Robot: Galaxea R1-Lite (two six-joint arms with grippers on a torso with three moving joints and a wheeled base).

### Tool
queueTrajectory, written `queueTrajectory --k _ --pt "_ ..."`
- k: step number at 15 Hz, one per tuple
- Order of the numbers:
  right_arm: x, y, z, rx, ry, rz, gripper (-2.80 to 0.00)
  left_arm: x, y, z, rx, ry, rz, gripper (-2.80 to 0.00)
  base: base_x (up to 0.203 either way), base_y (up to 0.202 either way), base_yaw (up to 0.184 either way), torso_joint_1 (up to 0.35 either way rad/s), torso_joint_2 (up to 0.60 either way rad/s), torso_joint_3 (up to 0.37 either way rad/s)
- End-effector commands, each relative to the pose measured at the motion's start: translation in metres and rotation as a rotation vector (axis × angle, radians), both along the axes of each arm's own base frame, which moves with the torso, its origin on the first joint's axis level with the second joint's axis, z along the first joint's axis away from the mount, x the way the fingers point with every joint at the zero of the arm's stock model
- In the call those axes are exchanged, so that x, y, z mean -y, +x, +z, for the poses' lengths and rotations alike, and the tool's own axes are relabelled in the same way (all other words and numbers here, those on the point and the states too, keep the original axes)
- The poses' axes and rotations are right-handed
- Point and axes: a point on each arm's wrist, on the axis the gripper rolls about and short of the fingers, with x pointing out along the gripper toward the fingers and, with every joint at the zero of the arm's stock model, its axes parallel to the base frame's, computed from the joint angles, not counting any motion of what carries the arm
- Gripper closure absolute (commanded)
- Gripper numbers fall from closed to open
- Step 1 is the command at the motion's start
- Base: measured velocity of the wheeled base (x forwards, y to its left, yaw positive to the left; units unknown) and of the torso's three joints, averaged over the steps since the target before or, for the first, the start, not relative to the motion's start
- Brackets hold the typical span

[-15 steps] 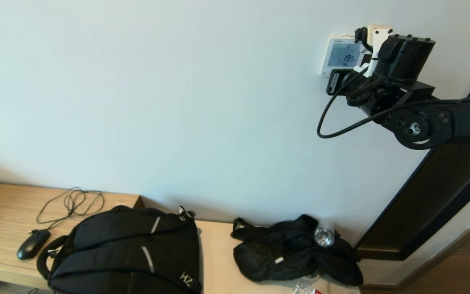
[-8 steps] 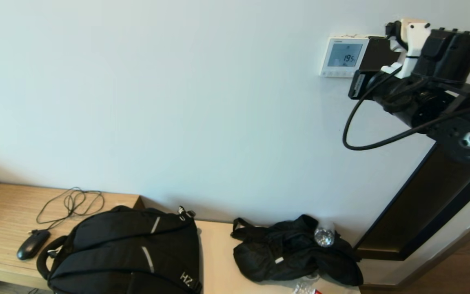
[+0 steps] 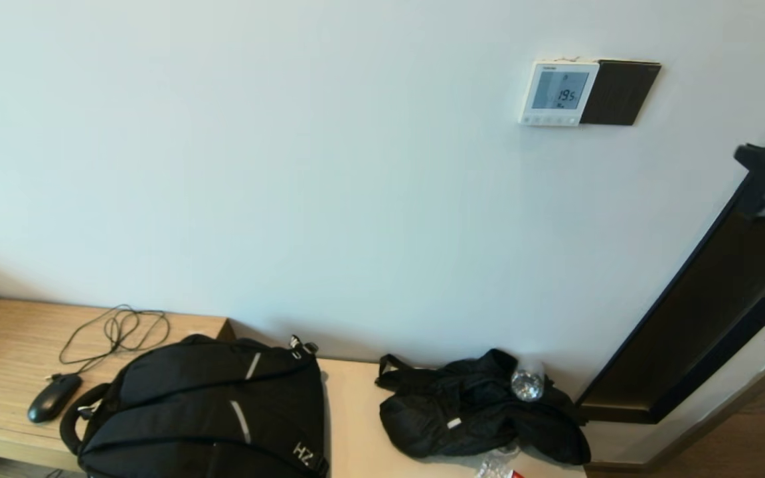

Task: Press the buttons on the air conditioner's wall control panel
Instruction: Turn off the central air conditioner

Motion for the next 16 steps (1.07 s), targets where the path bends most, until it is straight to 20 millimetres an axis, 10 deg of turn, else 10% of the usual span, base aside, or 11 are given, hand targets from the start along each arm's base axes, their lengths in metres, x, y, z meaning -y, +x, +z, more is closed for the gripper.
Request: queueTrajectory --k 1,7,16 --pt "0.019 -0.072 -0.014 0.048 0.001 0.0 0.0 0.0 0.0 0.0 -0.001 -0.001 0.001 0.0 0.0 0.0 0.0 0.0 0.0 0.0" --pt "0.028 -0.138 -0.137 -0.216 -0.028 0.051 0.0 0.0 0.0 0.0 -0.001 -0.001 0.002 0.0 0.0 0.0 0.0 0.0 0.0 0.0" --pt "0.028 -0.169 -0.214 -0.255 -0.06 0.072 0.0 0.0 0.0 0.0 -0.001 -0.001 0.001 0.0 0.0 0.0 0.0 0.0 0.0 0.0"
